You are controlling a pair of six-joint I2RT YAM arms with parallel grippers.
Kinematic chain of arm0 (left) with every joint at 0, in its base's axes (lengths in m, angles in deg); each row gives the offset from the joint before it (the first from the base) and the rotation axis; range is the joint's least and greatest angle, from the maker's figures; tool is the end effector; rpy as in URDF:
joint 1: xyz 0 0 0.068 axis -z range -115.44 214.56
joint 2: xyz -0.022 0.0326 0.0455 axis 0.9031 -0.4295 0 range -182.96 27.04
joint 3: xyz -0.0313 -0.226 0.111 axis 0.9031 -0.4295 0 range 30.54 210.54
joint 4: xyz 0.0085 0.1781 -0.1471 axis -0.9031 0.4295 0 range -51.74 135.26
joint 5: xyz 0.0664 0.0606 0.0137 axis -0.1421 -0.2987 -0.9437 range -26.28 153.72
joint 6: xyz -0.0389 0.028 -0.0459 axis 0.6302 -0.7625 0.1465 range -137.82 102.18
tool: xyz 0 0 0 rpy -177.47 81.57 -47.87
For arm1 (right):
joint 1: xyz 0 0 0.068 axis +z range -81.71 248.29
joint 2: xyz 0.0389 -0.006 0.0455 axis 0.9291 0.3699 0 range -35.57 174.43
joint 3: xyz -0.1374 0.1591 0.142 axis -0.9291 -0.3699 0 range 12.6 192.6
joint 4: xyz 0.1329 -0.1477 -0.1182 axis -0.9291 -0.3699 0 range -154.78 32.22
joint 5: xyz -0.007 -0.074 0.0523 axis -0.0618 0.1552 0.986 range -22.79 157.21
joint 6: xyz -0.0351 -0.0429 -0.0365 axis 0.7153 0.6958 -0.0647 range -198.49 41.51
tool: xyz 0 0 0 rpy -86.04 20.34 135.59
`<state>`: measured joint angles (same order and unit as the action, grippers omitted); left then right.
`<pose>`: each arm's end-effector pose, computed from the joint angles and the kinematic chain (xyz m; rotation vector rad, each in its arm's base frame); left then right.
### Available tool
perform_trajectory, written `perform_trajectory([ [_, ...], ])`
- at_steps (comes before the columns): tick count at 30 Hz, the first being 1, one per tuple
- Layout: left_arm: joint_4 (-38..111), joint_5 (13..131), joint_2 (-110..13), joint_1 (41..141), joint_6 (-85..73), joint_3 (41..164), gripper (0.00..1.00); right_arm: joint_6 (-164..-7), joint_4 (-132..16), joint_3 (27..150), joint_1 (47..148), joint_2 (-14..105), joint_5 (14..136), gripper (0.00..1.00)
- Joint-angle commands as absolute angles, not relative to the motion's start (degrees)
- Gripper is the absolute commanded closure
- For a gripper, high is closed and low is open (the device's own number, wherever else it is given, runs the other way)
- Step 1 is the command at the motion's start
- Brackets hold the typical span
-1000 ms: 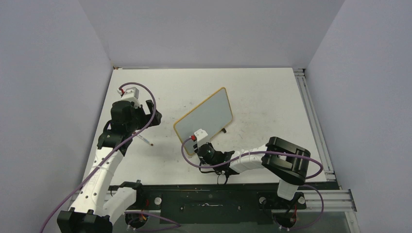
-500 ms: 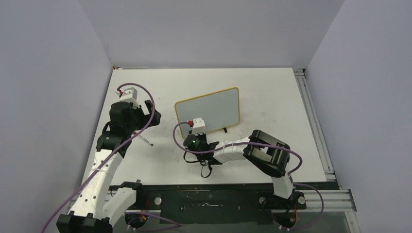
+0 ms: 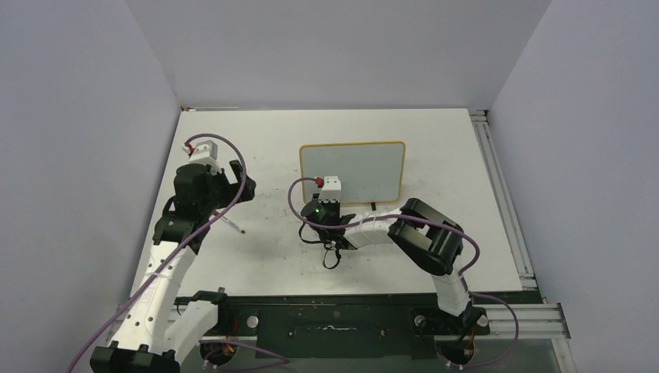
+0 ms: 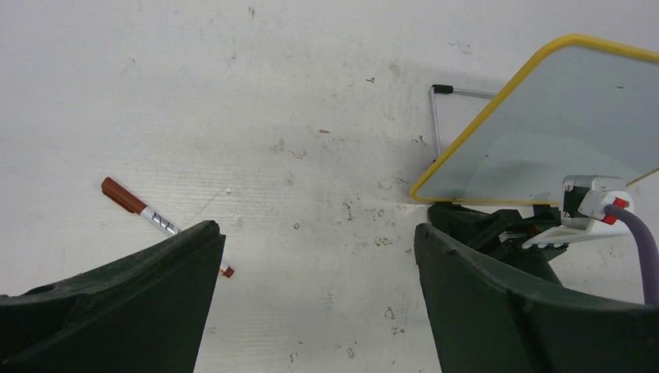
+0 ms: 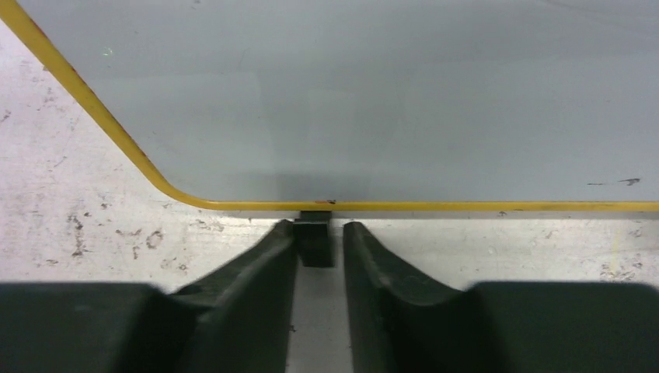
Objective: Write a sentence on the whiteboard
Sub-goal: Move the whiteboard stand to the center of the board, then open the whiteboard marker at the center of the board.
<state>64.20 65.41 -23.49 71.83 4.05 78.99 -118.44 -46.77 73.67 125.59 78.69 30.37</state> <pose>0.1891 -0.0257 0.2948 -0.2457 2.0628 -0.3436 0.2326 0.3042 0.1242 -0.0103 2.1474 0.2391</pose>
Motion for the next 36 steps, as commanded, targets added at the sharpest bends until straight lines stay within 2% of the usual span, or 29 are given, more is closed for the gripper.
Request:
perform_trajectory([
  [1,64.4,61.7,-22.1,70.8,5.2,77.9,0.08,-118.6,-46.3,72.6,125.3,76.2,27.7,0.6],
  [7,67.6,58.2,-22.2,69.1,7.3,76.1,0.08,-117.1,-46.4,70.0,128.2,71.3,27.7,0.41],
  [15,67.2,59.1,-25.1,58.5,8.4,75.1,0.1,-116.0,-41.1,59.2,130.5,59.1,34.1,0.27],
  [20,67.5,58.4,-31.3,57.1,8.1,75.8,0.18,-112.1,-42.0,55.2,130.0,47.8,37.8,0.25],
  [28,66.9,52.8,-44.3,55.5,5.9,79.3,0.39,-106.7,-47.8,51.4,125.1,29.6,48.3,0.25],
  [36,65.8,51.0,-57.3,54.4,6.3,83.9,0.52,-103.6,-53.6,51.1,123.5,19.5,50.6,0.25],
])
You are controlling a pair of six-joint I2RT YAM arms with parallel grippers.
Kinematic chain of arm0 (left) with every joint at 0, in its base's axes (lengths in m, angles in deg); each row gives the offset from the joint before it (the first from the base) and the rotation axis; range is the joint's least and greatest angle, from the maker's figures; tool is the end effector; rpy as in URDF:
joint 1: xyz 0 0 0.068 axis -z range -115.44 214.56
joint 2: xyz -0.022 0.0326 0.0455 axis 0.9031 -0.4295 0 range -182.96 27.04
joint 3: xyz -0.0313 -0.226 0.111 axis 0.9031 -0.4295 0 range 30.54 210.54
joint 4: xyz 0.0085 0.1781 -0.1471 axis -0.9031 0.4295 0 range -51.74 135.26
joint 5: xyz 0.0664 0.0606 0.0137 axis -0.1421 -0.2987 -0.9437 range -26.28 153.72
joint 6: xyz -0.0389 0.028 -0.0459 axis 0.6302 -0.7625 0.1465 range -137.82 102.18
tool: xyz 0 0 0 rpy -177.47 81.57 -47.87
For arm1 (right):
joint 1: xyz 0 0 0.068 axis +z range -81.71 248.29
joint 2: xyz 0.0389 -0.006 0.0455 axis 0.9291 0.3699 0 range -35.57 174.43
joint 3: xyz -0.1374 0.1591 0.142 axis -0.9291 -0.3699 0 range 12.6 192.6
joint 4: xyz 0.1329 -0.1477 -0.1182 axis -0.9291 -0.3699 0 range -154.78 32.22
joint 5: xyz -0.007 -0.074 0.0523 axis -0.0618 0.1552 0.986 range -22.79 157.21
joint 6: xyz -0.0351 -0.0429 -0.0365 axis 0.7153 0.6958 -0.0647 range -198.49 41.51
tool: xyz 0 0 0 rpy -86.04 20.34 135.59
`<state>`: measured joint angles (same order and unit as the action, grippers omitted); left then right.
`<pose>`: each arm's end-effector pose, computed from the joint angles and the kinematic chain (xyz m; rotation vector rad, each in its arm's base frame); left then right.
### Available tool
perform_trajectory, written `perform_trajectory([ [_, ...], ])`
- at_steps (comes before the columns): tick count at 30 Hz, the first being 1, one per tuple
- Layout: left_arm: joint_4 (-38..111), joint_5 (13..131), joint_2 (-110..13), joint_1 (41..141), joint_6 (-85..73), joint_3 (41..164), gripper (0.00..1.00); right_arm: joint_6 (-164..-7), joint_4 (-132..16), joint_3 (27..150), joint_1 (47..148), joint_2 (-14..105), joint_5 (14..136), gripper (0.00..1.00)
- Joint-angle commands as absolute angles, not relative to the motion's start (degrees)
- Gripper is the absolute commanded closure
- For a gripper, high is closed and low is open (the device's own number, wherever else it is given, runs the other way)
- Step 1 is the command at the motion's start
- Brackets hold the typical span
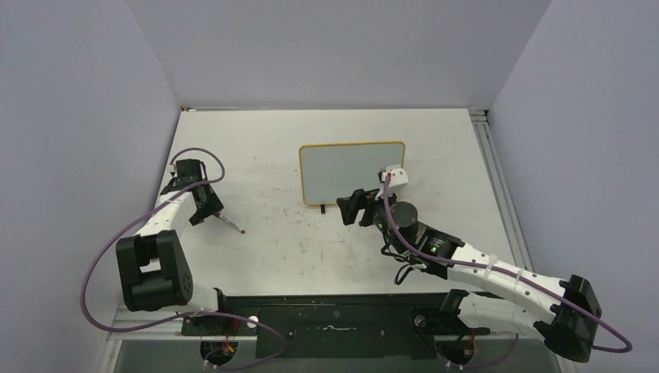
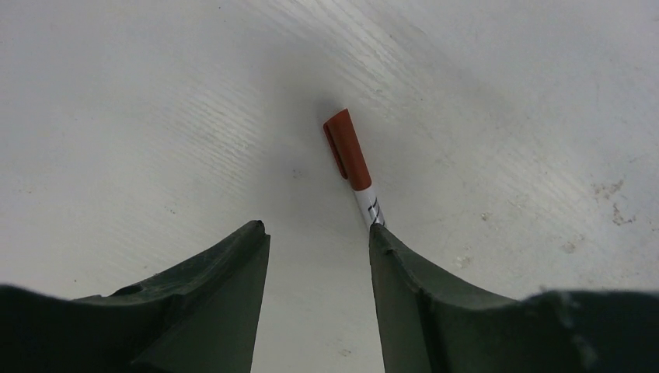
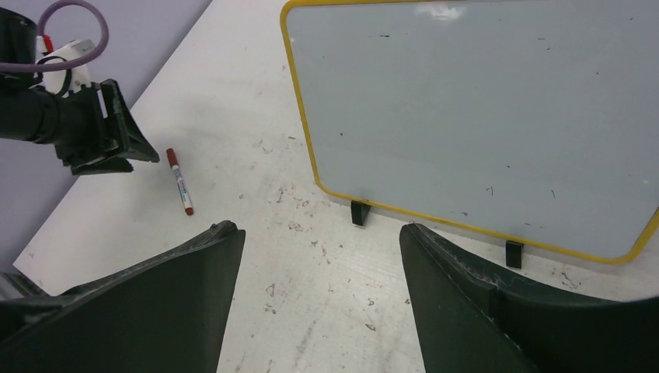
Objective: Write a sentence on the whiteboard
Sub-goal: Open the whiteboard marker at the center of the board.
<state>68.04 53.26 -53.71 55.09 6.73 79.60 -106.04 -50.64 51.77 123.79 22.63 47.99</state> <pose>0.2479 0.0510 0.1836 -0.8252 2.4886 0.1503 0.1459 0.1819 0.2831 -0.1959 1.8178 0.7447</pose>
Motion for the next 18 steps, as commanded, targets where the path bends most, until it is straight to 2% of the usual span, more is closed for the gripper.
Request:
perform_trajectory([
  [1,65.1,51.2,-58.2,54.4,6.5,84.2,0.53,-103.6,-53.9,51.0,123.4,19.0,50.8,0.25],
  [9,63.8,52.7,-65.3,54.3,7.4,87.7,0.54,-104.3,-54.4,50.7,123.2,18.1,52.6,0.26],
  [18,64.2,53.9,-70.9,54.1,7.9,90.5,0.63,-105.5,-53.5,50.0,123.2,19.0,54.0,0.26],
])
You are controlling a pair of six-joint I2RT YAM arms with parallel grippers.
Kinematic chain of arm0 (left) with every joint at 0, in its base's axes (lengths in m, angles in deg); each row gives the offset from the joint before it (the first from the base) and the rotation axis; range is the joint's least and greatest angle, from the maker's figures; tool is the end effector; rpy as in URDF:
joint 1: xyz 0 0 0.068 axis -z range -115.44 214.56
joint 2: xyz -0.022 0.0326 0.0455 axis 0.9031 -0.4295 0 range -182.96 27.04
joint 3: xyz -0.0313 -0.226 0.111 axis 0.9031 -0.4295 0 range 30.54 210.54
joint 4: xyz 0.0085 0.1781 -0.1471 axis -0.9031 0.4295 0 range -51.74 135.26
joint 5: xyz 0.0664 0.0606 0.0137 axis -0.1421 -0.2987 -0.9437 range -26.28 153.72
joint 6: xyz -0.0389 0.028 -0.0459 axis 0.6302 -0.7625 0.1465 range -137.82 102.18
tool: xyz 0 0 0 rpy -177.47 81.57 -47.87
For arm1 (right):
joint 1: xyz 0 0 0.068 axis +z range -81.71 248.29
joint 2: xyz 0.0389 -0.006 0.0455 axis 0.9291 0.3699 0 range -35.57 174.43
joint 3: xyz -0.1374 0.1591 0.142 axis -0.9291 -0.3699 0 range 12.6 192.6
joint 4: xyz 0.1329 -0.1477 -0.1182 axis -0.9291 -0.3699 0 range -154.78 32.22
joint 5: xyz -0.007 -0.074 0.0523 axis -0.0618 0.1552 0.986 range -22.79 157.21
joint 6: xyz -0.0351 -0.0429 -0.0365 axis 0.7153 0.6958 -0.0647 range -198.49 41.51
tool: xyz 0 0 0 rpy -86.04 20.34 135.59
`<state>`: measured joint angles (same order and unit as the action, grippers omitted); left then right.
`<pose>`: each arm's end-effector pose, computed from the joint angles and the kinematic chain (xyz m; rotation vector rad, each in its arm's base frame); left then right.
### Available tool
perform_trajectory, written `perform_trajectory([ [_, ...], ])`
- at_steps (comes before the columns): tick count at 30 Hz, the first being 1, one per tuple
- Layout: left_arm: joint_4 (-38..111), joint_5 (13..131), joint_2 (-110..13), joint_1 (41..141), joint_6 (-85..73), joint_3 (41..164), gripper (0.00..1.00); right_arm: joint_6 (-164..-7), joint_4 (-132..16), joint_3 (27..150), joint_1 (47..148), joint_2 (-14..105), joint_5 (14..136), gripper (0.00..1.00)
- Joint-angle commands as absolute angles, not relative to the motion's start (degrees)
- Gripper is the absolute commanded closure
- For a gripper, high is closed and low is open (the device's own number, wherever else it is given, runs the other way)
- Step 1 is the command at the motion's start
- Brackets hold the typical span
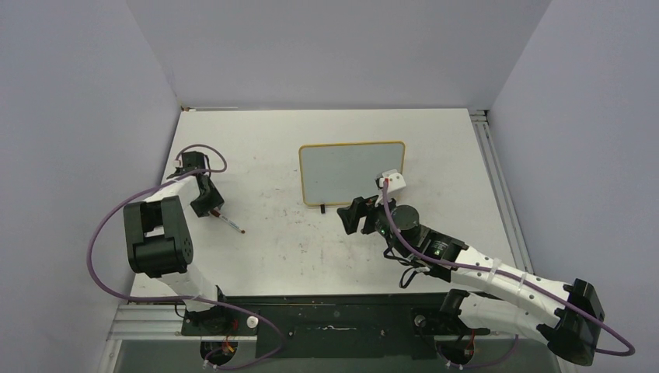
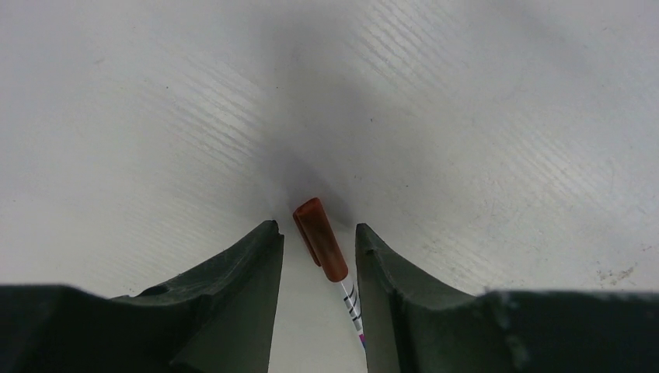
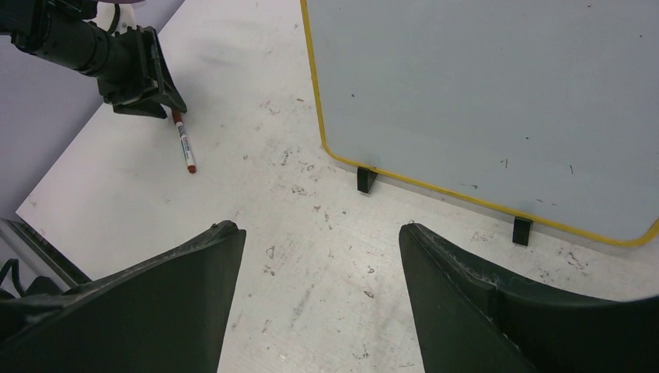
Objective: Write a sentence on the whiteboard
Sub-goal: Open the whiteboard marker at the center of the board.
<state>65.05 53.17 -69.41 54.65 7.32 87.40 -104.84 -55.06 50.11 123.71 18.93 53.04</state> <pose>0.2935 0.0610 0.1519 -0.8642 2.5631 0.1724 0.1353 0.1738 0.2769 -0.2951 1.8602 0.7779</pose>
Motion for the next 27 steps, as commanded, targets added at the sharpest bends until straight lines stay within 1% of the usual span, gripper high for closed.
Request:
perform_trajectory([
  [1,64.5,53.8,-71.0,54.2,8.0,90.5,0.64,-105.7,-53.4,49.9,123.2,19.2,54.1,0.26],
  [2,64.7,53.6,-70.9,54.2,8.0,90.4,0.64,-105.9,-53.2,49.8,123.2,19.3,54.2,0.26],
  [5,64.6,53.7,-70.7,54.2,8.1,90.0,0.71,-106.6,-52.3,49.4,123.2,19.5,54.8,0.26],
  [15,66.2,55.1,-73.5,54.1,7.4,91.2,0.73,-107.0,-53.5,49.6,123.2,18.7,54.8,0.26],
  [20,66.5,57.1,-73.6,54.2,7.6,90.6,0.85,-107.3,-54.6,49.6,123.2,17.4,54.3,0.27],
  [21,66.7,57.8,-73.4,54.2,7.7,90.4,0.89,-107.5,-55.1,49.5,123.2,17.2,54.2,0.27],
  [26,66.3,60.8,-68.7,55.1,8.6,87.7,1.0,-108.3,-56.7,48.8,123.2,15.8,53.2,0.27],
  [27,66.2,61.4,-67.4,55.7,9.2,86.9,1.0,-108.5,-56.9,48.5,123.2,15.7,53.1,0.27],
])
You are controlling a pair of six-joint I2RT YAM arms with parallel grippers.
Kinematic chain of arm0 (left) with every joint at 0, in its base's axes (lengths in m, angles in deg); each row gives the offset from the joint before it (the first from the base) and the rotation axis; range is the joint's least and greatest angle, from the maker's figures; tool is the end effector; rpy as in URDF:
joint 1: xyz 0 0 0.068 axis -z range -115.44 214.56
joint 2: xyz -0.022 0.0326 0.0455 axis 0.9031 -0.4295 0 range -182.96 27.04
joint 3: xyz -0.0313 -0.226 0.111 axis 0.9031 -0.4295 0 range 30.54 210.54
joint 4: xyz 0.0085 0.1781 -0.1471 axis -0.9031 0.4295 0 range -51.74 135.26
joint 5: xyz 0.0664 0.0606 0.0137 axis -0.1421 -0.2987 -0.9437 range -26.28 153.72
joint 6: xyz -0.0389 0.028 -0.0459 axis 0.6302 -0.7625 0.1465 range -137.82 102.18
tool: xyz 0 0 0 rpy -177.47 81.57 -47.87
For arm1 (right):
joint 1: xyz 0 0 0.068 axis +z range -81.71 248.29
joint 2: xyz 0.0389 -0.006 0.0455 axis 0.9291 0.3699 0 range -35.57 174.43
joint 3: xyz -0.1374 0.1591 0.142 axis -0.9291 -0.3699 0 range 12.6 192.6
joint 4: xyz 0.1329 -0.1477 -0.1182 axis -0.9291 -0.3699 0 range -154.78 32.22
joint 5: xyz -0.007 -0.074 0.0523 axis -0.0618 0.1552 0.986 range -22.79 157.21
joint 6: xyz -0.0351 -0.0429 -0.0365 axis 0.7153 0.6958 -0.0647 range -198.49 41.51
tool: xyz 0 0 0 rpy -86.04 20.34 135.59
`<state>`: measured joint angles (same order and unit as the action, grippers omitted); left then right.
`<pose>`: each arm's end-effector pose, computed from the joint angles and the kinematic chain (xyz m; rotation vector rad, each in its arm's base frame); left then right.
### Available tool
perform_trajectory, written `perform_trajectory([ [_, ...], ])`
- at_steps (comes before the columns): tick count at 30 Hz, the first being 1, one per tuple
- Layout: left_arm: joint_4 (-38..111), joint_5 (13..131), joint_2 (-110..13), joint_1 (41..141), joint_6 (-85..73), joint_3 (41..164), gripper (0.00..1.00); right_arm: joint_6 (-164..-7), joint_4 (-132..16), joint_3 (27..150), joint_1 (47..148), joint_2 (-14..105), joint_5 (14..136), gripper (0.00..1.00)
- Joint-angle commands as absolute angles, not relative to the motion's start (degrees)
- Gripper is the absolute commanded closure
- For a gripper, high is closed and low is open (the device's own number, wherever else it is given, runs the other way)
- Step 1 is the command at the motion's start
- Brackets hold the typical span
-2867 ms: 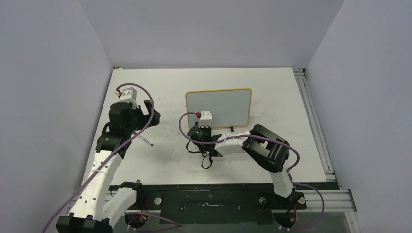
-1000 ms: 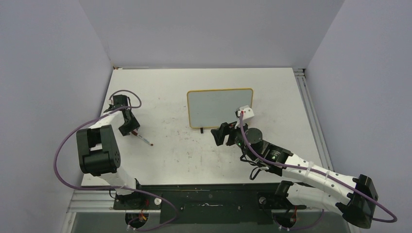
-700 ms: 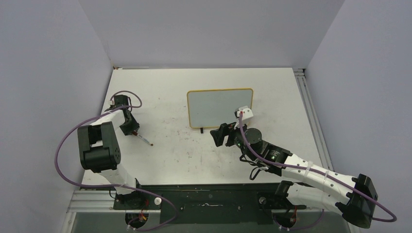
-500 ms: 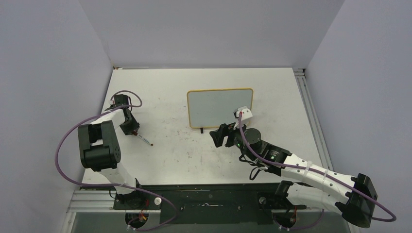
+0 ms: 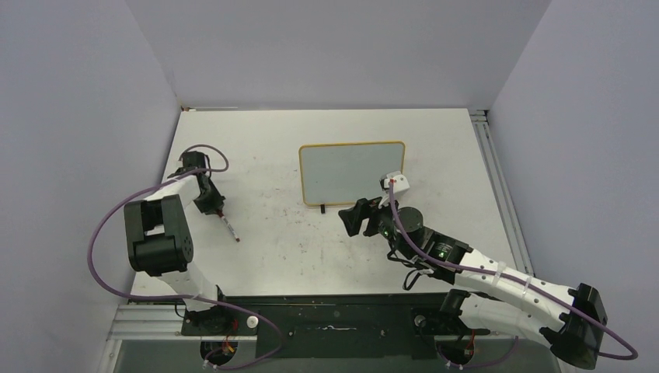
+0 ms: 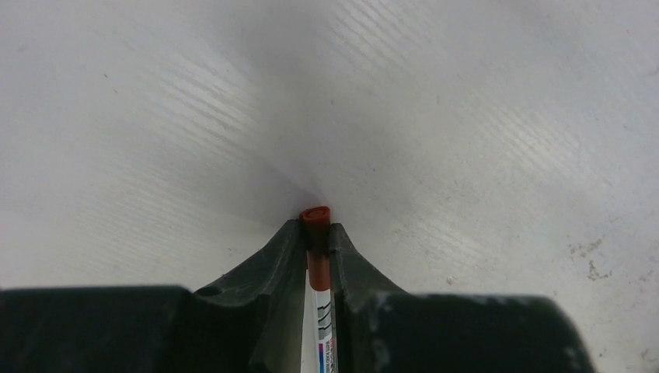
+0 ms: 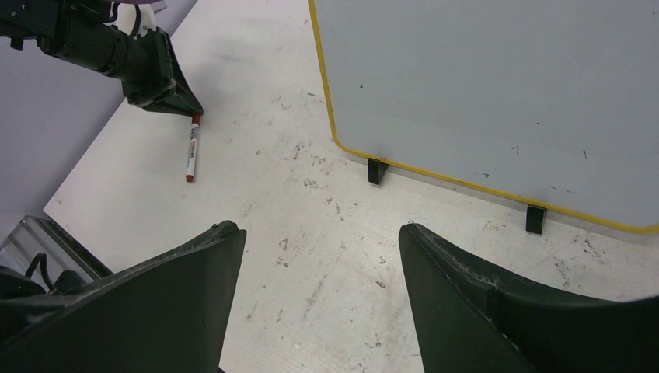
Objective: Write a sentence on the whiteboard
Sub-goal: Open the whiteboard marker at the center of the board.
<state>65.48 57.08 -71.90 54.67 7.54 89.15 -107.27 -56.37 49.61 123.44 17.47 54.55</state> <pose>0.3012 0.0587 0.1464 -0.8588 2.5989 0.0841 0.1323 0.1700 0.2761 -0.2738 1.8806 0.8221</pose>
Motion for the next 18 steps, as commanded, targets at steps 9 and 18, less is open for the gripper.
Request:
perform_trajectory([
  [9,58.6,68.2,-48.2,62.9,21.1,74.2,1.0,-110.6,-57.1,46.3,124.4,16.3,54.3,0.26],
  [18,47.3,66.0,-29.3,80.2,44.3,58.3,1.0,-113.5,-47.7,44.4,130.6,22.1,57.8,0.16],
])
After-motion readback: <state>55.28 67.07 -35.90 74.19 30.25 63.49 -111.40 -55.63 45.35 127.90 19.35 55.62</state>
